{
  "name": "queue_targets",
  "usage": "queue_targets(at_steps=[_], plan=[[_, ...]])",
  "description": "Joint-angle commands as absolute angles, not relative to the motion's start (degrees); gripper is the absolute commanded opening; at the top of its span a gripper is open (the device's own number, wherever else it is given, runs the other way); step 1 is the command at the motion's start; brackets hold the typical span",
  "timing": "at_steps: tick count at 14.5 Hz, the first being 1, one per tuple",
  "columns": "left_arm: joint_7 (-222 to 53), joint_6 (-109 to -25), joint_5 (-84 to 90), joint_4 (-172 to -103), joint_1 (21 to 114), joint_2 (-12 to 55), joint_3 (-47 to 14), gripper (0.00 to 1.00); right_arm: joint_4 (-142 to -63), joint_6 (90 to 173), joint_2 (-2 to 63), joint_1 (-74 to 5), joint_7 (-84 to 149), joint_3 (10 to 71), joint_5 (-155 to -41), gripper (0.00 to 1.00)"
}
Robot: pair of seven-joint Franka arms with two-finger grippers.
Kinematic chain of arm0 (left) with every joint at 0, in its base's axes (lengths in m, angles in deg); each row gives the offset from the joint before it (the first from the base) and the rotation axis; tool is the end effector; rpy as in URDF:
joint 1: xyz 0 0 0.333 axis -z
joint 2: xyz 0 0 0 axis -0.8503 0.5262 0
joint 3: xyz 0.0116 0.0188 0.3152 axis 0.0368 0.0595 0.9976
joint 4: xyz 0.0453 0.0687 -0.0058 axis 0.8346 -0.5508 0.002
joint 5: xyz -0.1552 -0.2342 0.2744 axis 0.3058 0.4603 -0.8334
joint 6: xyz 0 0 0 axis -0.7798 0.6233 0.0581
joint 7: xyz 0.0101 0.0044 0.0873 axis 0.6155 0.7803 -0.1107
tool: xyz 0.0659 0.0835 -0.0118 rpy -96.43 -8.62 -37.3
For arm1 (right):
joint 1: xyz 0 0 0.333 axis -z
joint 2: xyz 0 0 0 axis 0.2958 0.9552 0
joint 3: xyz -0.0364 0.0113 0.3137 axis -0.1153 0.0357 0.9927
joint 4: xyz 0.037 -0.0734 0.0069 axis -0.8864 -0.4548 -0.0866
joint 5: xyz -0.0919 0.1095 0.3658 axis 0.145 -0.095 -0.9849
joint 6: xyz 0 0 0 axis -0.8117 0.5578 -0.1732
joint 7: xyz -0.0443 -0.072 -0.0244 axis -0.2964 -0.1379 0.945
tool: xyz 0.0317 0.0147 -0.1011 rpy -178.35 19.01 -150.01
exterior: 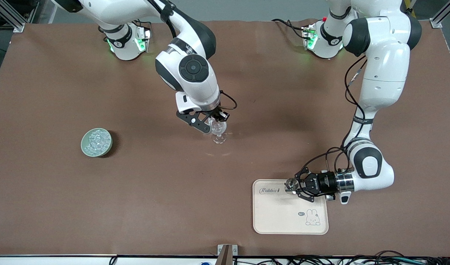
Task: Pour wine and add ice with both arms
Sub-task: 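Open the right gripper over the glass while the left gripper lowers the jigger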
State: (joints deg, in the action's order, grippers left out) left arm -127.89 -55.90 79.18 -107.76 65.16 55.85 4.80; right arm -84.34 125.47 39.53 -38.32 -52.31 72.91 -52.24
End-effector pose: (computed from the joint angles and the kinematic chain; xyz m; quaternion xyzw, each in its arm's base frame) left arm 0.7354 -0.1388 0.1550 0.5556 0.5766 -0.3976 0.4481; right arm 0.5226 0.4721 0.3994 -0.9601 0.2753 0.0457 0.0199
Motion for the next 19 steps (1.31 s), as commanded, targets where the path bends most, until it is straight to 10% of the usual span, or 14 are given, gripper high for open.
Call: queue_targets(at_steps=[1, 13, 19], plan=[[-127.5, -55.9, 80.9, -103.0, 64.8, 59.5, 4.4, 0.01, -84.5, 125.9, 40.6, -38.4, -54.8, 73.6, -49.9, 0.02], [-127.4, -62.4, 83.2, -98.2, 65.2, 63.3, 4.2, 0.01, -83.9, 126.1, 40.9, -37.9, -54.1, 73.6, -49.9, 0.22], [-127.6, -62.4, 85.2, -98.3, 65.2, 63.8, 4.4, 0.01, -83.6, 126.1, 40.9, -37.9, -54.3, 73.6, -49.9, 0.49]])
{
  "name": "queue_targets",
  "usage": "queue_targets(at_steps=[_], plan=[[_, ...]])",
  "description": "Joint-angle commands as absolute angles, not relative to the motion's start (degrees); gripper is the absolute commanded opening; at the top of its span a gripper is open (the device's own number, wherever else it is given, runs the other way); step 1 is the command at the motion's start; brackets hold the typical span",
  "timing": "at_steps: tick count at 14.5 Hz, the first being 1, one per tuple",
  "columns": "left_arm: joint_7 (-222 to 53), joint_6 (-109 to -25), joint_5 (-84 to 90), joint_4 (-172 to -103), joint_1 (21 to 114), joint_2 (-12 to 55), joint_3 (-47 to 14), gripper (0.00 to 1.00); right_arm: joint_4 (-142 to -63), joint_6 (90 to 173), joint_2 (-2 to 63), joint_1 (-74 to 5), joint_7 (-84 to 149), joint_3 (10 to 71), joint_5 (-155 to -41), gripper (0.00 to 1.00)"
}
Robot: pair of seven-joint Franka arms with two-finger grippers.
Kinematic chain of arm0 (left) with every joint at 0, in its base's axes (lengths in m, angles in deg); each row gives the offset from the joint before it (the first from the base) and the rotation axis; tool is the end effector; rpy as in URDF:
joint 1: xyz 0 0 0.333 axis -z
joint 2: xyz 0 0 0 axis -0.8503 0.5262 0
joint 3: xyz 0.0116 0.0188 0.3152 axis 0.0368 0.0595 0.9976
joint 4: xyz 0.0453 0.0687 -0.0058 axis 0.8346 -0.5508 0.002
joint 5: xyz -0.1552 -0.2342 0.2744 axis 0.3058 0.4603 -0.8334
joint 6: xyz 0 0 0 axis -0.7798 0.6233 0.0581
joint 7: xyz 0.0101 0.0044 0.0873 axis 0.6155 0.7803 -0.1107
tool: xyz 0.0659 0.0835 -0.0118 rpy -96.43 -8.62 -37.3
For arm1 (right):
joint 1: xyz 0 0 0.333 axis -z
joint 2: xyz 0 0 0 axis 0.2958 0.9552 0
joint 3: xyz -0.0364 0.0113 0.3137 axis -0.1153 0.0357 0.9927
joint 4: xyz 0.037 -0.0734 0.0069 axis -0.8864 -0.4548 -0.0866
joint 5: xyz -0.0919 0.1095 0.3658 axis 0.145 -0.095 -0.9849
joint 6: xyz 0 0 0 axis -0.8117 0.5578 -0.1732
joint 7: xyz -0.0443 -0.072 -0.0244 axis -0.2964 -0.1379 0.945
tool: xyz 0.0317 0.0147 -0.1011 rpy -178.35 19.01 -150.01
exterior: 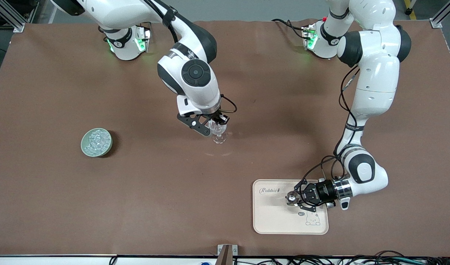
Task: Pour wine and add ice with both arms
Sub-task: 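Open the right gripper over the glass while the left gripper lowers the jigger, then withdraw the right gripper from the glass while the left gripper releases the jigger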
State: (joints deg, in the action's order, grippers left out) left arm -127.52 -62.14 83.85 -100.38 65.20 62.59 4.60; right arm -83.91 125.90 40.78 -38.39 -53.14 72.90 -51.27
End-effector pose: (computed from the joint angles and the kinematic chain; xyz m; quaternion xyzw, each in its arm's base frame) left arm 0.7567 -0.1326 0.1228 0.5252 0.6049 -0.3594 0.4787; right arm 0.5263 0.4732 0.3890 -0.9588 0.2803 0.0438 0.0161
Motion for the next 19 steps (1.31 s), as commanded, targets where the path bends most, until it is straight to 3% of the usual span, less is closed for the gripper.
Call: queue_targets(at_steps=[1, 4, 5, 6, 7, 11, 15, 19], plan=[[-127.6, -62.4, 85.2, -98.4, 65.2, 63.8, 4.3, 0.01, -83.6, 126.1, 40.9, -37.9, -54.3, 73.6, -49.9, 0.56], [-127.4, -61.8, 85.2, -98.6, 65.1, 63.7, 4.3, 0.02, -83.2, 126.0, 40.8, -37.5, -54.2, 73.8, -49.9, 0.66], [-127.4, -61.7, 85.2, -98.7, 65.1, 63.7, 4.3, 0.07, -82.6, 125.6, 40.6, -37.3, -54.3, 73.9, -50.0, 0.73], [-127.3, -61.7, 85.2, -98.8, 65.1, 63.7, 4.3, 0.1, -82.4, 125.2, 40.0, -36.9, -54.3, 74.0, -50.2, 0.82], [-127.2, -61.7, 85.2, -98.8, 65.1, 63.7, 4.3, 0.12, -82.4, 124.7, 38.9, -36.3, -54.2, 74.0, -50.3, 0.99], [-125.5, -61.4, 85.2, -99.0, 64.8, 63.8, 4.2, 0.3, -83.0, 118.6, 30.7, -31.5, -49.4, 73.8, -47.7, 1.0], [-125.0, -61.1, 85.2, -99.0, 64.8, 63.8, 4.2, 0.32, -83.0, 112.6, 23.3, -24.0, -37.7, 72.0, -45.6, 1.0], [-124.4, -61.1, 85.2, -99.1, 64.7, 63.7, 4.2, 0.37, -82.6, 112.3, 19.6, -23.9, -24.4, 59.1, -47.7, 1.0]])
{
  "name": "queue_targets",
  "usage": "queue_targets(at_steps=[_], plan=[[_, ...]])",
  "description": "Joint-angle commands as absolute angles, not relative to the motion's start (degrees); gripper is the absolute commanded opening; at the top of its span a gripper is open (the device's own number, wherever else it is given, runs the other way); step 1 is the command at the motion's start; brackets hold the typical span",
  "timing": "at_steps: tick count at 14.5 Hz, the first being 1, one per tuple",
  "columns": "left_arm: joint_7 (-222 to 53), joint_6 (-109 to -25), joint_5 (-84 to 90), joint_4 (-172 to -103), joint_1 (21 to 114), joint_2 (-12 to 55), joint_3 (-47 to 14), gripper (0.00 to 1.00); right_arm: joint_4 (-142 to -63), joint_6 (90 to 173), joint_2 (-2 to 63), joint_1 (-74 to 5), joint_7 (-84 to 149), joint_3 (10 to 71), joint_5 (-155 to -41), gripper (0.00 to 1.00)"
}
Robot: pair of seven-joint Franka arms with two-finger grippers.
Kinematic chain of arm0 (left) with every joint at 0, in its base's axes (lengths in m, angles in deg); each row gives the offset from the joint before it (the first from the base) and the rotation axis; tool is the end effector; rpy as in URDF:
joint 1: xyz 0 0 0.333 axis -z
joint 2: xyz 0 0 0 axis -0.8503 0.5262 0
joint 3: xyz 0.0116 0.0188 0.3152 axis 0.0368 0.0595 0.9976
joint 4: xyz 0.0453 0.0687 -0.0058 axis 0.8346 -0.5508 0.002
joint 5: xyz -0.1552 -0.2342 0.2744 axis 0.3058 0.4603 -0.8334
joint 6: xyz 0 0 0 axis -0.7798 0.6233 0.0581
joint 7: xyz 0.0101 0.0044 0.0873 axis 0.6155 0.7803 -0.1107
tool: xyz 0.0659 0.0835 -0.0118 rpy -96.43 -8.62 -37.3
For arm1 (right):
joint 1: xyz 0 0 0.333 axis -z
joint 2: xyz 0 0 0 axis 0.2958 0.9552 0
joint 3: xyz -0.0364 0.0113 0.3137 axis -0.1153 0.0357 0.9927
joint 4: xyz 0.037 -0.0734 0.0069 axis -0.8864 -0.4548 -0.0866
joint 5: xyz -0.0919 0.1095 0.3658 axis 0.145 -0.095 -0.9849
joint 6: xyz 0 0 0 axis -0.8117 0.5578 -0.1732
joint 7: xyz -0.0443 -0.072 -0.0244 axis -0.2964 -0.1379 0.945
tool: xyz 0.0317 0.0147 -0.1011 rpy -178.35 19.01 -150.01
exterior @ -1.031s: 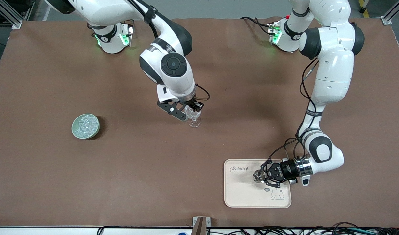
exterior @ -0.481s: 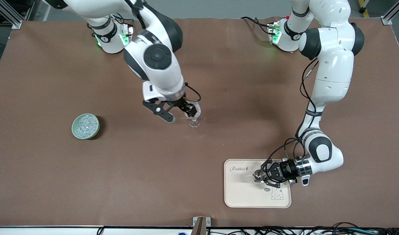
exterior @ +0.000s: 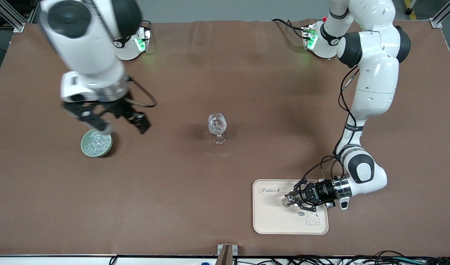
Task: Pour wine and add ice with both arms
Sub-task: 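Withdraw the right gripper from the glass while the left gripper releases the jigger, then lift the left gripper off the jigger standing on the tray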
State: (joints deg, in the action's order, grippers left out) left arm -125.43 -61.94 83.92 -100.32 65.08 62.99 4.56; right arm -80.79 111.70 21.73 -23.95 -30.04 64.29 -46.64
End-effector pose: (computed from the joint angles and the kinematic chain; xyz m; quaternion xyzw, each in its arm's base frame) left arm 0.7555 -0.1317 0.1181 0.5343 0.5962 -0.3532 0.4840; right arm 0.5997 0.2241 0.5956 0.9569 -0.2742 0.0868 0.0397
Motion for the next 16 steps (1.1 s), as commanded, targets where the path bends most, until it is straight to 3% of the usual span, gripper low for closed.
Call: queue_targets(at_steps=[1, 5, 6, 7, 8, 16], plan=[[-124.3, -61.1, 85.2, -99.1, 64.8, 63.7, 4.2, 0.39, -82.5, 112.3, 19.1, -23.8, -20.5, 55.7, -49.4, 1.0], [-124.4, -61.1, 85.2, -99.2, 64.7, 63.6, 4.3, 0.5, -82.7, 112.0, 16.3, -23.5, -3.8, 44.8, -55.2, 1.0], [-124.4, -61.1, 85.2, -99.2, 64.7, 63.5, 4.3, 0.65, -82.7, 111.3, 15.8, -23.4, -1.5, 43.8, -55.3, 1.0], [-124.6, -61.1, 85.2, -99.2, 64.7, 63.3, 4.3, 0.89, -82.7, 109.7, 15.2, -23.4, 0.1, 43.2, -55.3, 1.0], [-124.3, -61.1, 85.1, -99.2, 64.7, 63.3, 4.4, 1.0, -82.7, 108.8, 14.3, -23.0, 1.9, 42.5, -55.4, 1.0], [-124.3, -61.0, 78.8, -99.3, 63.7, 61.6, 4.9, 1.0, -82.8, 100.9, 9.8, -19.8, 23.4, 36.5, -62.2, 1.0]])
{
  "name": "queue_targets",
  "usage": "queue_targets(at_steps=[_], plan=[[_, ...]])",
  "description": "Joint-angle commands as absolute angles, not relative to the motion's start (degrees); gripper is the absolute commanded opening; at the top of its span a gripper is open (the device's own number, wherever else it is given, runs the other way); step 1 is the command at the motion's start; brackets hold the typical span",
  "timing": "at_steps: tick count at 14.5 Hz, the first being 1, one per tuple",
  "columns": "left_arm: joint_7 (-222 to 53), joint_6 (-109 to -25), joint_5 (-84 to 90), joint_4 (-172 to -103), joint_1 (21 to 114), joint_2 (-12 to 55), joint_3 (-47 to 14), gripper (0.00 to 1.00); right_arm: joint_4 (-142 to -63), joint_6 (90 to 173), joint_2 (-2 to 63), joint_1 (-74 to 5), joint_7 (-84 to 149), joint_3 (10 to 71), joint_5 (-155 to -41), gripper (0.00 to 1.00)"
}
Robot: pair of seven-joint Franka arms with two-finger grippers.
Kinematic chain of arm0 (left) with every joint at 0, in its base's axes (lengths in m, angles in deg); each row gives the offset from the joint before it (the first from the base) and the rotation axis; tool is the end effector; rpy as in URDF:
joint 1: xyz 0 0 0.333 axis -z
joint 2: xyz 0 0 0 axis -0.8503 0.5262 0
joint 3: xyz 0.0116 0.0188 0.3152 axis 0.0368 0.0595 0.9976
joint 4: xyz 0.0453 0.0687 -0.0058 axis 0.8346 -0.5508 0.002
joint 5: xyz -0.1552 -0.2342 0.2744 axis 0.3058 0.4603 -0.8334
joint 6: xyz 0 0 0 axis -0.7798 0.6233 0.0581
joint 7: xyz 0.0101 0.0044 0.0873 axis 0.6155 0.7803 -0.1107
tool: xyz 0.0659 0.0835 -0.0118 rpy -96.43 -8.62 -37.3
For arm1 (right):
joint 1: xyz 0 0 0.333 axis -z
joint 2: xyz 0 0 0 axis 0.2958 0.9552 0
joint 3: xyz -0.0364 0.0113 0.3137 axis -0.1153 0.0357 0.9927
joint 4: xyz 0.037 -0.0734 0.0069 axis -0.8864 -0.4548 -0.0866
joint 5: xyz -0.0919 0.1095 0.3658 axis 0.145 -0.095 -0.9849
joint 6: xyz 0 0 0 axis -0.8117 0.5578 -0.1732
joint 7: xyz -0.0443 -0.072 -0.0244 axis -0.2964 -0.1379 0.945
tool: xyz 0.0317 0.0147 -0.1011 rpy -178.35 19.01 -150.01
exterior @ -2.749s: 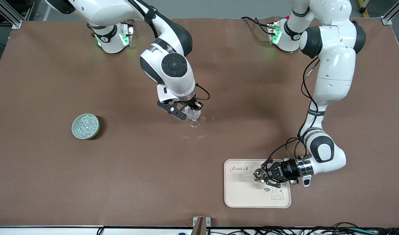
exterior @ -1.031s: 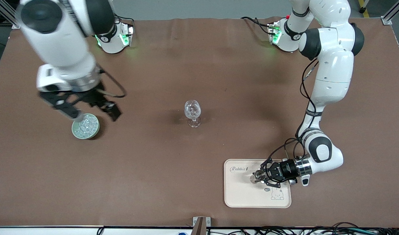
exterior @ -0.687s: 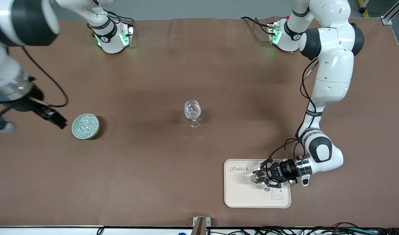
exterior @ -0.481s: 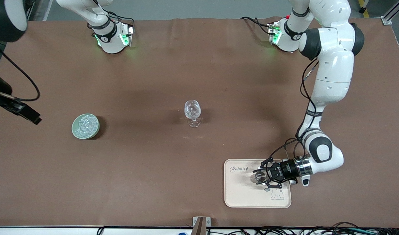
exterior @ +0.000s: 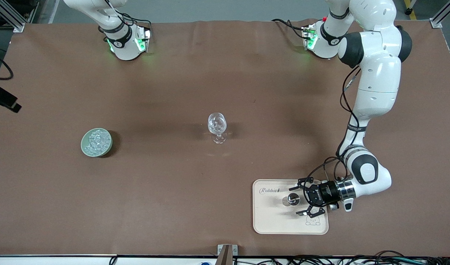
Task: Pour wine and add ice with both arms
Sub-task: 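Lift the left gripper off the jigger standing on the tray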
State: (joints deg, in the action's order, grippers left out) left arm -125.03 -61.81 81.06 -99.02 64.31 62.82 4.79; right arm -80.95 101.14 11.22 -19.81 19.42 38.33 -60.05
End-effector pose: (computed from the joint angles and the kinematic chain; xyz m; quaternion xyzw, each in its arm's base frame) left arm 0.7617 -0.1205 0.1278 0.5562 0.5890 -0.3372 0.4796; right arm 0.5656 -0.0473 0.6799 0.9931 -0.1115 0.0321 0.0146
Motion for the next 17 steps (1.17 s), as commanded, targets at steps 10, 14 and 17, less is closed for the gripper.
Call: queue_targets(at_steps=[10, 14, 17], plan=[[-114.5, -54.0, 62.5, -99.4, 58.4, 57.3, 4.9, 1.0, -83.0, 98.7, 10.0, -18.1, 24.6, 38.1, -61.4, 1.0], [-107.8, -54.0, 52.8, -99.3, 58.2, 53.5, 4.9, 1.0, -85.7, 102.0, 9.3, -18.3, 24.7, 39.4, -59.8, 1.0], [-100.2, -53.0, 45.5, -99.4, 57.2, 49.4, 4.7, 1.0, -86.4, 102.6, 9.0, -18.4, 25.0, 39.3, -59.4, 1.0]])
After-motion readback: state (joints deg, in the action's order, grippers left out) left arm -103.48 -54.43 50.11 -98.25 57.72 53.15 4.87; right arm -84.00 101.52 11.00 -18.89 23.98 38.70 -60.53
